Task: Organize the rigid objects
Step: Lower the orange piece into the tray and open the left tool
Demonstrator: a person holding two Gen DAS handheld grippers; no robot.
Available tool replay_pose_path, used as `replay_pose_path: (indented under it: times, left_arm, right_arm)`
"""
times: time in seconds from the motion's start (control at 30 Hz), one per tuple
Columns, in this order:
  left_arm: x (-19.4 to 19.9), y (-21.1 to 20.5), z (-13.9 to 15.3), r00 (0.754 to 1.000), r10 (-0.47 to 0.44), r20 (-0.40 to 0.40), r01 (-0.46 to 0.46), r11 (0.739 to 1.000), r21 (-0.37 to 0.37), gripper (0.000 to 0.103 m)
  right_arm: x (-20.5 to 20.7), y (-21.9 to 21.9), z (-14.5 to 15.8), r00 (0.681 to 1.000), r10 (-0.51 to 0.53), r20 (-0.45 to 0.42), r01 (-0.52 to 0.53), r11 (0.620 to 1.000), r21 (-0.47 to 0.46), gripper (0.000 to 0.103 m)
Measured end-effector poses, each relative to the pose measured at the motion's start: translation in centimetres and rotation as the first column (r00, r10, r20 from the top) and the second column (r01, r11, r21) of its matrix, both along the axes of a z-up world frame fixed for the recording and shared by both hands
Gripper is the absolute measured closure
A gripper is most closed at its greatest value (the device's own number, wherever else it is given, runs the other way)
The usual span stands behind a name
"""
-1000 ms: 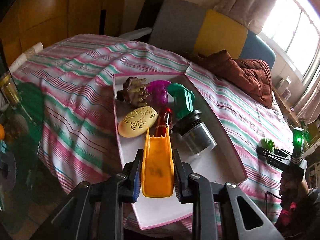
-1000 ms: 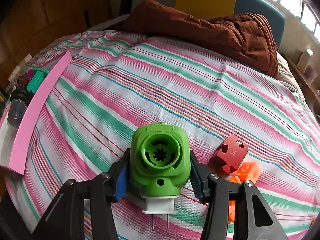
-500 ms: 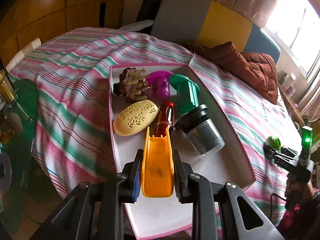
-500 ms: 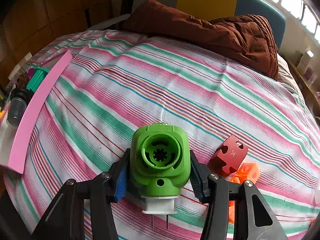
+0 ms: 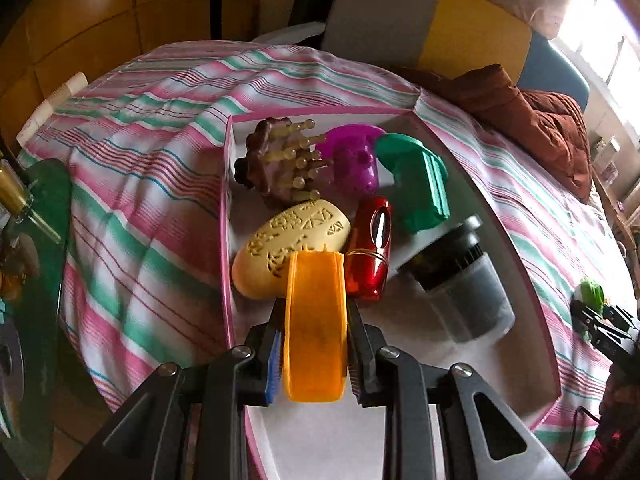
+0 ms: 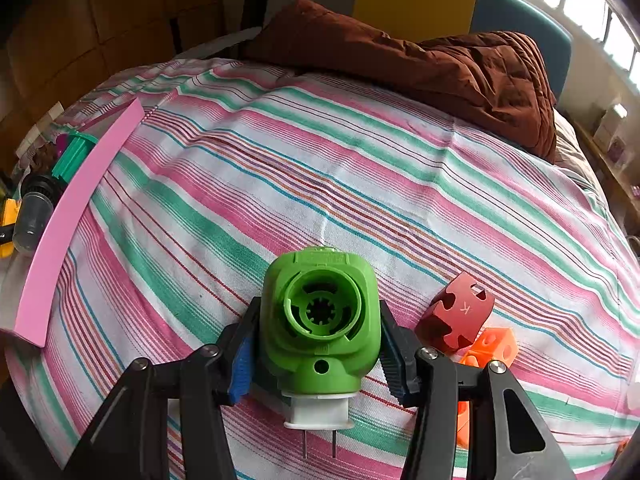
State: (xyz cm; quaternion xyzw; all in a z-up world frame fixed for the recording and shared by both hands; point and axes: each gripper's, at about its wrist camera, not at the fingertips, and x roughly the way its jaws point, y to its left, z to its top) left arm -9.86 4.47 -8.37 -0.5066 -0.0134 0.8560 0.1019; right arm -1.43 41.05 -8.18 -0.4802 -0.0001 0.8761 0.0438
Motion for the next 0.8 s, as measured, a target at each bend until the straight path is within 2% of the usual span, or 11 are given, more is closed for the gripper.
replay_pose_path:
  times: [0.1, 0.23, 0.43, 0.67, 0.7, 0.73, 0.8]
  left_arm:
    - [-0.2, -0.2, 0.0, 1.0, 0.001, 0.01, -0.001, 1.0, 0.019, 0.074]
    - [0.6, -0.3, 0.6, 1.0, -0.017, -0.017, 0.017, 1.0, 0.008, 0.067]
    - [1.8, -0.8, 1.7, 0.999, -0.018, -0.041, 0.018, 1.0, 0.012, 0.066]
    - [3.3, -1.3, 3.3, 0.995, -0.011, -0.098, 0.01, 1.0, -0.017, 0.066]
    - [3.6, -1.3, 3.6, 0.994, -0.014, -0.11, 0.011, 1.0, -0.027, 0.066]
    - [3.8, -1.2, 3.8, 0.992, -0.017, -0.121, 0.013, 0.999, -0.034, 0.066]
    - [4.2, -1.0, 4.4, 0.99, -0.023, -0.141, 0.016, 0.999, -0.044, 0.066]
  right_arm:
    - [0.0, 0.0, 0.0, 1.0, -0.003, 0.001, 0.003, 1.0, 0.002, 0.046]
    - [-0.1, 0.5, 0.0, 1.0, -0.022, 0.006, 0.022, 1.0, -0.009, 0.04]
    - [-0.3, 0.9, 0.1, 0.999, -0.04, 0.02, 0.041, 0.998, -0.037, 0.04]
    - [-0.3, 0.2, 0.3, 0.999, -0.042, -0.011, 0.041, 0.999, -0.012, 0.041]
    - [-0.3, 0.1, 0.3, 0.999, -0.042, -0.015, 0.042, 0.999, -0.006, 0.042]
    - [-0.4, 0.1, 0.3, 0.999, -0.041, -0.019, 0.041, 0.999, -0.004, 0.05]
    - [-0.4, 0.1, 0.3, 0.999, -0.038, -0.018, 0.038, 0.999, -0.004, 0.05]
